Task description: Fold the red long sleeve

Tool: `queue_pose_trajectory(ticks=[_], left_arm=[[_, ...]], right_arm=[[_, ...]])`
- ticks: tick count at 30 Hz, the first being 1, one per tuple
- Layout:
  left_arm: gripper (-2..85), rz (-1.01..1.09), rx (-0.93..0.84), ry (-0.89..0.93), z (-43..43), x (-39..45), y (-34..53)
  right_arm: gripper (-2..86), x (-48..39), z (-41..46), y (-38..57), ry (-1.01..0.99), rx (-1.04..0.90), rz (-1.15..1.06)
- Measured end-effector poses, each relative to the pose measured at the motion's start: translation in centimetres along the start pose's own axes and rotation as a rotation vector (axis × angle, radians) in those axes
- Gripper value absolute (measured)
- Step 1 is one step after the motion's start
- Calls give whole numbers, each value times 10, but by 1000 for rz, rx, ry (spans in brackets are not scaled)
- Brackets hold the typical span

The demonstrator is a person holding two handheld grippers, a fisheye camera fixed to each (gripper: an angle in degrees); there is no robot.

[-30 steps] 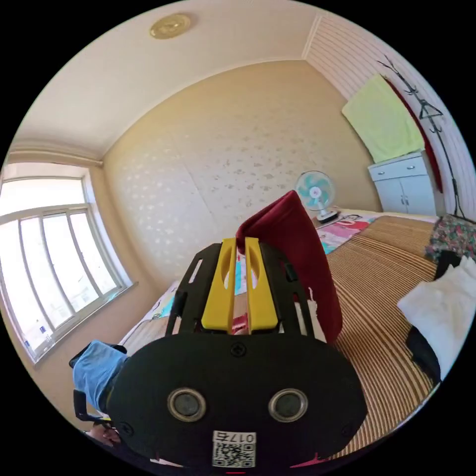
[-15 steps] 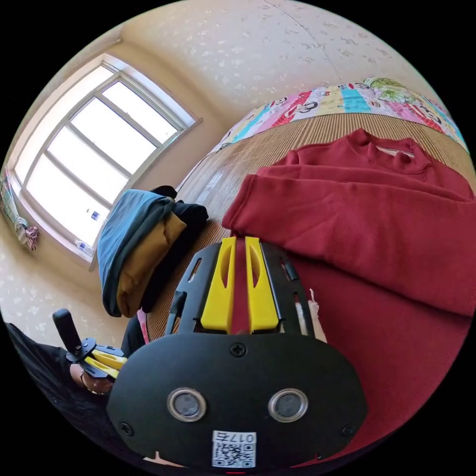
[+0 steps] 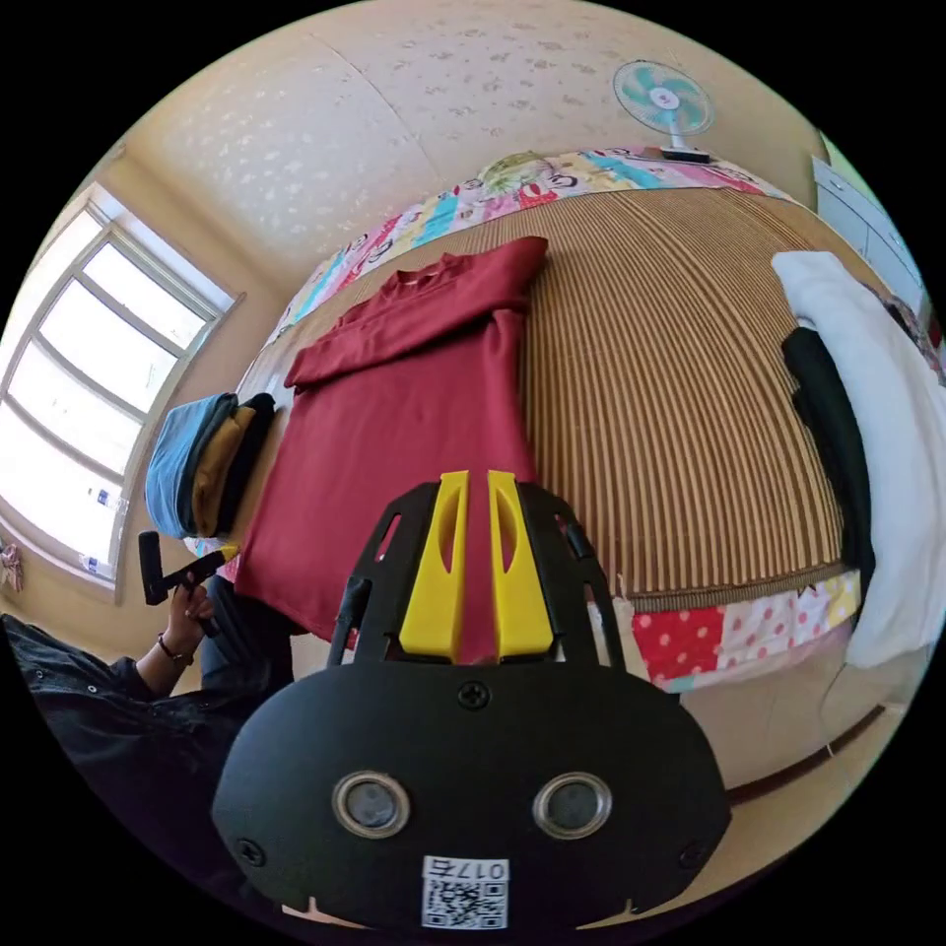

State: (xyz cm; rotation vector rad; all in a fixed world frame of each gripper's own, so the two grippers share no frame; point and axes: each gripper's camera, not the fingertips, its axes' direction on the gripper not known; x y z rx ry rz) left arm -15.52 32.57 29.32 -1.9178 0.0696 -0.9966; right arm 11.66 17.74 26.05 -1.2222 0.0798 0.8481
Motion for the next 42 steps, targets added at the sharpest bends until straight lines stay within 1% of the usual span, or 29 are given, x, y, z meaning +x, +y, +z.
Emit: queue_pose_trajectory(ticks=[1, 3, 6, 9, 11, 13, 15, 19, 21, 24, 26, 28, 29, 32, 33, 35, 37, 40, 42], left_arm=[[101, -1, -12, 14, -1, 0, 2], [107, 6, -71, 59, -3, 0, 12], [110, 19, -103, 73, -7, -1, 22], [86, -24, -125, 94, -16, -17, 21], [63, -30, -126, 166, -29, -28, 18], [52, -30, -115, 271, -46, -39, 16], [48, -36, -90, 421, -72, -54, 14], [44, -34, -30, 538, -111, -64, 11], [44, -30, -18, 574, -127, -66, 7], [43, -34, 1, 609, -144, -69, 2], [44, -73, 27, 670, -153, -76, 1], [44, -119, 67, 750, -161, -85, -1], [43, -136, 94, 789, -168, -90, -3], [43, -139, 125, 798, -186, -98, -11], [43, -131, 127, 786, -194, -98, -14], [43, -108, 132, 781, -206, -95, -17], [43, -98, 144, 797, -217, -93, -18], [44, -106, 193, 860, -234, -98, -14], [44, -109, 236, 934, -249, -103, -7]], right_arm=[[34, 10, -19, 6, -26, 36, 22], [43, 21, -38, 11, -72, 50, 52], [67, 37, -48, 5, -118, -2, 89], [84, 53, -51, -6, -220, -70, 137], [89, 63, -68, -11, -258, -43, 156], [92, 73, -80, -14, -264, -53, 176], [96, 85, -89, -16, -274, -85, 196], [98, 108, -107, -14, -227, -127, 222], [95, 119, -110, -13, -277, -162, 241], [80, 133, -121, -11, -300, -170, 254], [69, 138, -121, -12, -351, -243, 246], [50, 142, -118, -11, -463, -364, 220], [44, 145, -122, -10, -511, -377, 205], [36, 152, -145, -9, -549, -319, 202], [34, 157, -161, -9, -595, -257, 195], [32, 168, -203, -7, -772, -55, 176], [31, 173, -232, -7, -869, 68, 146], [31, 170, -271, -7, -927, 183, 85], [31, 165, -289, -7, -971, 221, 54]])
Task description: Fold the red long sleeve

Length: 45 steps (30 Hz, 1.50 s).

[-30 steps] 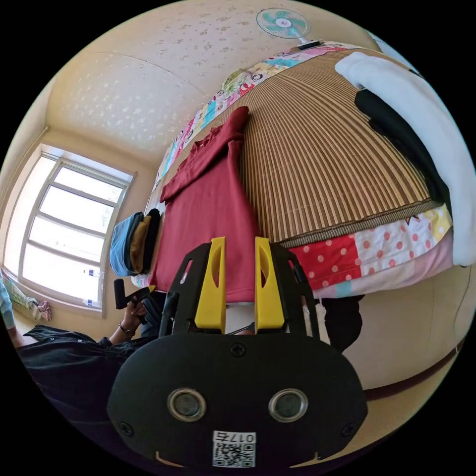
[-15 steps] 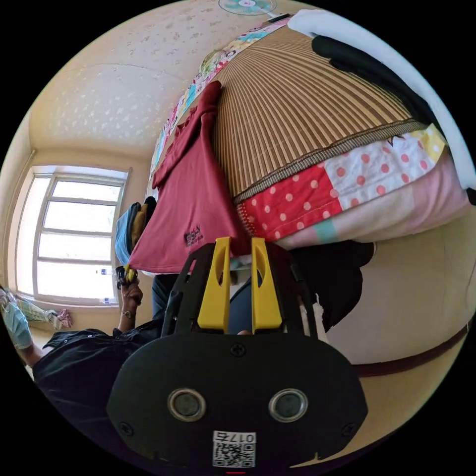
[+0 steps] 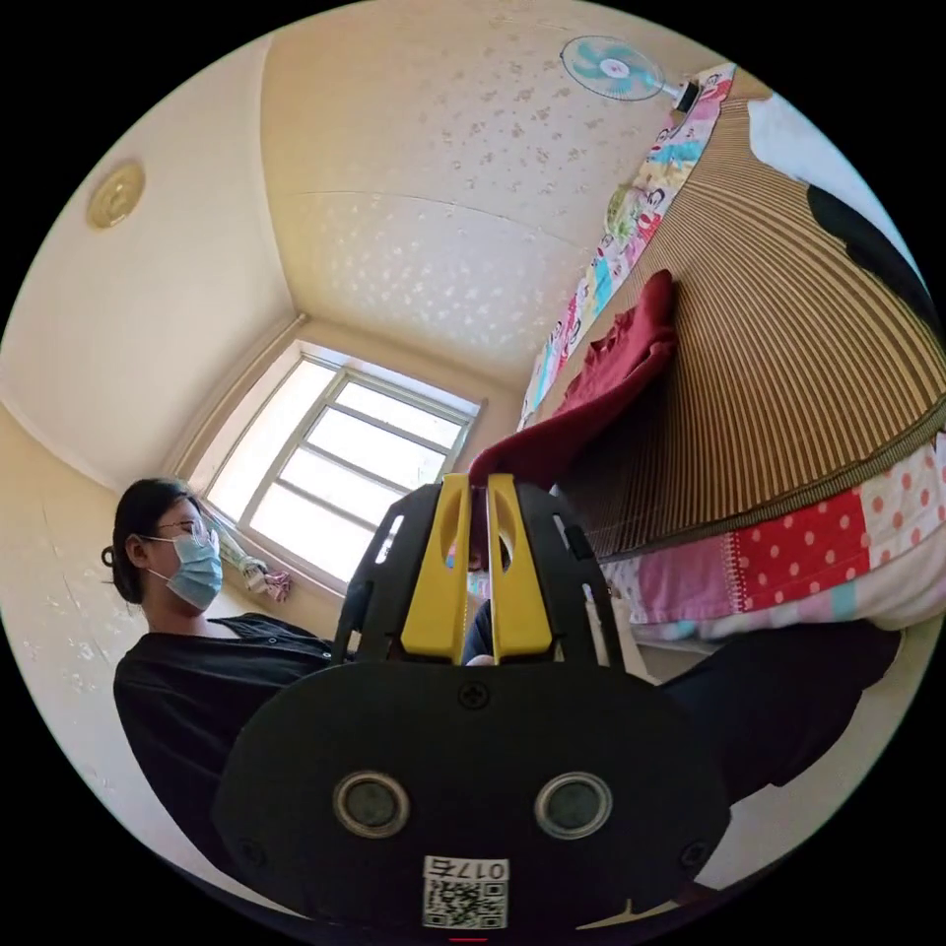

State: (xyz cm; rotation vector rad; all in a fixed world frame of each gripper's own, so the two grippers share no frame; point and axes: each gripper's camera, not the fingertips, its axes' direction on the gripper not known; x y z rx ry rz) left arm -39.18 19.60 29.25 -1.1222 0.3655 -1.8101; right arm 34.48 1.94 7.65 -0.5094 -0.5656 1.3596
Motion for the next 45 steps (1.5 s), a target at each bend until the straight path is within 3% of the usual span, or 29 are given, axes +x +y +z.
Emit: queue_pose_trajectory(ticks=[9, 14, 19, 23, 27, 34, 39, 41, 45], left_arm=[[44, 165, 16, 175, -27, 76, 25], [43, 220, -9, 204, -11, 82, 42], [43, -6, 27, 14, 17, 10, 68], [43, -70, 33, -109, 65, -21, 84], [44, 34, 64, -312, 120, 3, 53], [42, 166, 156, -508, 217, 1, -59], [57, 80, 162, -649, 299, -99, -188], [76, 27, 185, -670, 306, -121, -196], [88, 175, 171, -709, 311, -107, -149]], right_arm=[[29, -91, -19, 14, -199, 71, -279], [28, -88, -17, 19, -252, 135, -326], [26, 23, -2, 32, -121, 207, 112], [24, 81, 18, 62, -44, 304, 304], [22, 90, 48, 48, 57, 319, 283], [22, 111, 171, -75, 256, 271, 146], [23, 161, 298, -159, 540, 209, 75], [22, 175, 339, -157, 514, 205, 61], [21, 165, 393, -109, 618, 106, -89]])
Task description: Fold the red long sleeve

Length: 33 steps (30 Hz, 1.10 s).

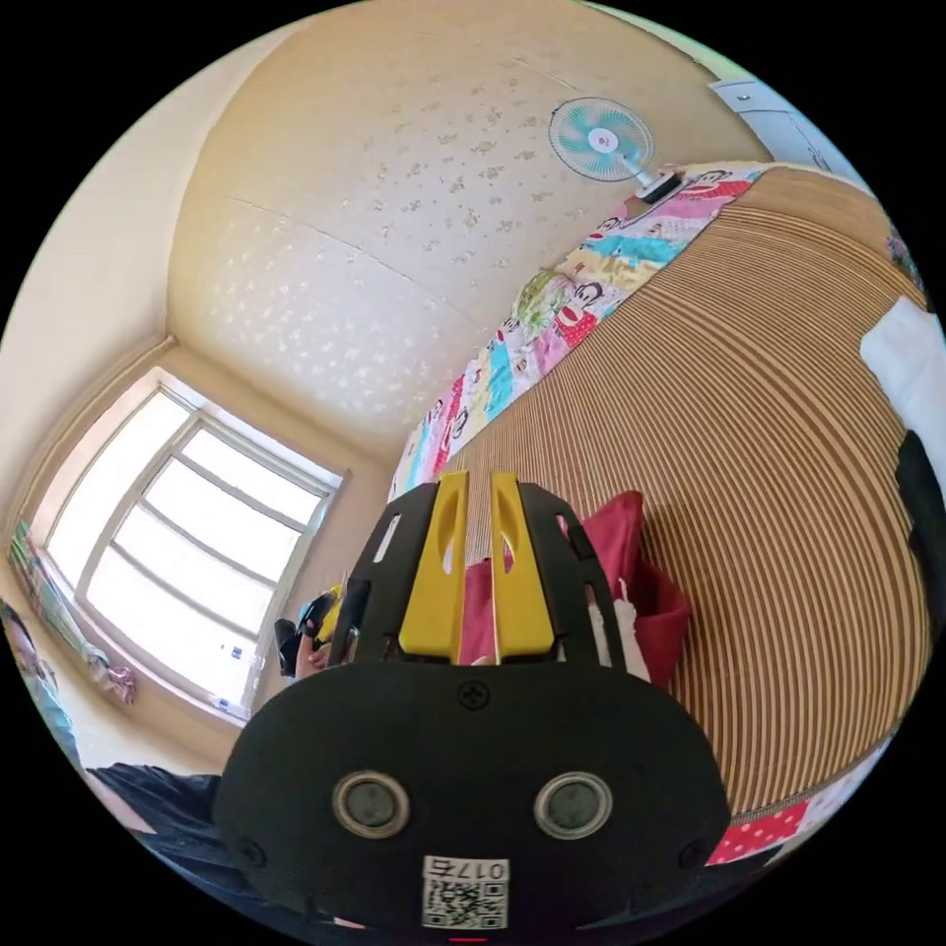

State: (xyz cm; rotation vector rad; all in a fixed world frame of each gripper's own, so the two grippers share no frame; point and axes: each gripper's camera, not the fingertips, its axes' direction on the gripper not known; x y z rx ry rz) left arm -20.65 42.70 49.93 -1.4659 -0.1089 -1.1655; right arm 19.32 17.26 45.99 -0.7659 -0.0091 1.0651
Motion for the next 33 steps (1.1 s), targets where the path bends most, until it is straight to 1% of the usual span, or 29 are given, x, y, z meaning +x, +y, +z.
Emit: queue_pose_trajectory(ticks=[2, 5, 7, 8, 10, 12, 14, 17, 19, 20, 21, 22, 23, 24, 25, 28, 32, 33], left_arm=[[89, 46, -34, -27, -6, 5, 32], [96, 69, -104, -60, -15, 2, 87], [99, 65, -143, -94, -21, -3, 116], [101, 66, -156, -118, -25, -6, 132], [102, 41, -149, -176, -32, -16, 156], [104, -26, -92, -212, -45, -35, 186], [109, -99, -55, -191, -52, -52, 203], [120, -198, -110, -127, -39, -77, 217], [126, -259, -147, -89, -29, -93, 223], [129, -295, -134, -56, -28, -103, 228], [128, -323, -110, -25, -30, -112, 231], [128, -336, -100, -12, -31, -117, 231], [123, -364, -91, 13, -33, -127, 231], [113, -390, -97, 40, -32, -136, 229], [105, -398, -104, 57, -32, -140, 228], [73, -373, -105, 95, -37, -141, 222], [60, -225, -71, 73, -52, -110, 212], [57, -190, -61, 64, -54, -101, 210]], right_arm=[[19, -19, 30, 56, 141, -79, -132], [16, -27, 68, 116, 315, -180, -260], [12, -18, 117, 174, 599, -314, -391], [10, -12, 133, 201, 686, -310, -485], [9, -14, 147, 221, 775, -267, -525], [8, -27, 169, 218, 868, -322, -524], [9, -41, 191, 200, 907, -368, -439], [14, -58, 196, 180, 861, -364, -365], [27, -85, 192, 164, 710, -328, -313], [34, -100, 193, 158, 602, -325, -304], [38, -107, 194, 156, 544, -330, -304], [46, -123, 200, 151, 422, -356, -303], [53, -130, 205, 149, 366, -376, -302], [67, -146, 216, 145, 271, -424, -304], [84, -164, 233, 144, 218, -490, -325], [126, -219, 279, 146, 201, -640, -442], [156, -287, 335, 148, 220, -760, -555], [160, -292, 344, 148, 223, -788, -556]])
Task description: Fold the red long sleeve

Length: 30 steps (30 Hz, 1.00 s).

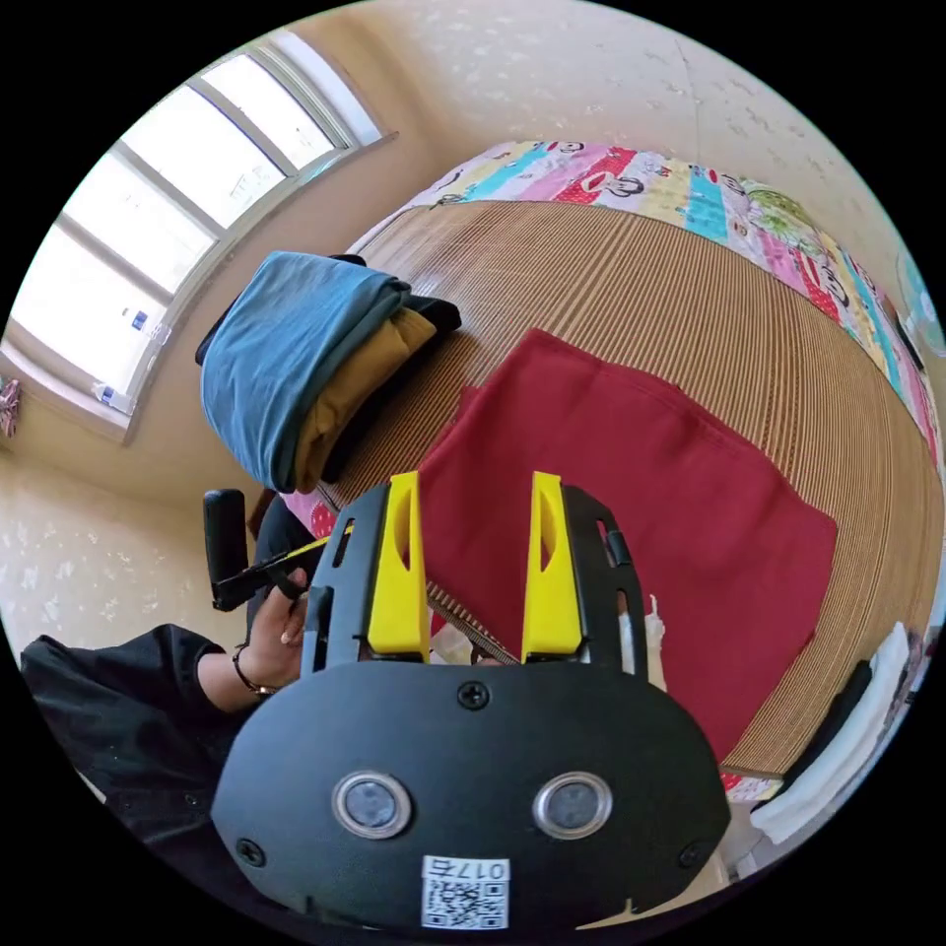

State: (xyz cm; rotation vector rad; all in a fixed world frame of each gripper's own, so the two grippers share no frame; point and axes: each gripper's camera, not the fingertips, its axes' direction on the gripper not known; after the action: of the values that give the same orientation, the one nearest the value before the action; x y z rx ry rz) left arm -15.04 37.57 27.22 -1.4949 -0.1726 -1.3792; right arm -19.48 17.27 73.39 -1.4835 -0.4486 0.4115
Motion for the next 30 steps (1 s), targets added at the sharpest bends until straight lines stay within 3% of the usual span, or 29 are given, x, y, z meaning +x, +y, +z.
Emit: queue_pose_trajectory(ticks=[2, 5, 7, 10, 14, 18, 23, 27, 30], left_arm=[[55, 35, 13, -18, -1, 11, 2], [53, 87, 37, -32, -3, 25, 8], [52, 107, 34, -60, -1, 31, 12], [52, 136, 10, -74, 1, 33, 21], [57, 176, 14, -50, -10, 27, 33], [61, 244, 51, 38, -34, 25, 44], [62, 237, -16, 3, -33, 12, 53], [67, 196, -99, 18, -9, -3, 59], [77, 191, -174, 14, 19, -3, 62]], right_arm=[[180, -10, 14, -24, -14, -96, -15], [205, -28, 50, -57, 196, -304, -79], [211, -33, 65, -65, 231, -400, -110], [187, -34, 76, -66, 299, -545, -174], [135, -24, 49, -56, 367, -558, -239], [102, 41, -51, -28, 170, -380, -185], [94, 219, -222, 102, -216, 118, 7], [94, 335, -280, 234, -314, 385, 147], [98, 409, -277, 331, -290, 449, 301]])
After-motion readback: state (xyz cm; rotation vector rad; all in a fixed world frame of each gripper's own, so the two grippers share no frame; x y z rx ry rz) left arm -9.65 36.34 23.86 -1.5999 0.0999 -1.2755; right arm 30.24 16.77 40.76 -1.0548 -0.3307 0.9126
